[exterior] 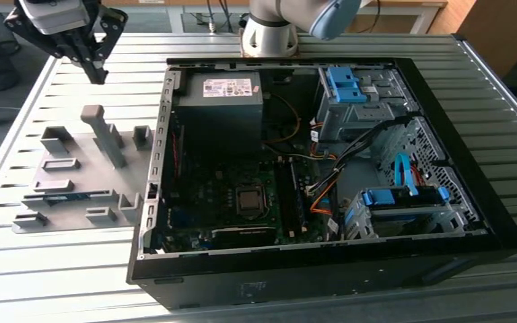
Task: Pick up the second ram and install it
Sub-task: 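Reach for the second ram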
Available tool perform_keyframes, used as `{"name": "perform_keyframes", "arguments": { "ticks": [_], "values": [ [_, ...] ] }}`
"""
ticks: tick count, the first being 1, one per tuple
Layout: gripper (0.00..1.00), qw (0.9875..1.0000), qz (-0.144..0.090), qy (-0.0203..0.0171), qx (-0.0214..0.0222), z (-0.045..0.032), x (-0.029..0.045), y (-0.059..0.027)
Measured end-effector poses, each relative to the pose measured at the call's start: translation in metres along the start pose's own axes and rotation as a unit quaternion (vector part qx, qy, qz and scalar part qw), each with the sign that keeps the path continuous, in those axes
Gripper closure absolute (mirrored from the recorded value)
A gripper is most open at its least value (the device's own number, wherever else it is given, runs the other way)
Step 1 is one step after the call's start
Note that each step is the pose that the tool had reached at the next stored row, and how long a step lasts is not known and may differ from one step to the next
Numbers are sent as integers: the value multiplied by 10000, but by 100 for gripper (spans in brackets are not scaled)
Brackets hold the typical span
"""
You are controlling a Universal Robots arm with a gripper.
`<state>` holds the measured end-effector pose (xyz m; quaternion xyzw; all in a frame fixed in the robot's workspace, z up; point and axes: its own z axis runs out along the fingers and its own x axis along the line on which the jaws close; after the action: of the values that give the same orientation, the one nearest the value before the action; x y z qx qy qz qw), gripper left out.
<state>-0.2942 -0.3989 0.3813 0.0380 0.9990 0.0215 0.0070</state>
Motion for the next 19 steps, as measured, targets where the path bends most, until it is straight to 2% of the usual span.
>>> {"name": "perform_keyframes", "arguments": {
  "ticks": [7, 19],
  "values": [
    [90, 10000, 0, 0, 0, 5, 169, -35],
    [90, 10000, 0, 1, 1, 24, 395, -243]
  ]
}}
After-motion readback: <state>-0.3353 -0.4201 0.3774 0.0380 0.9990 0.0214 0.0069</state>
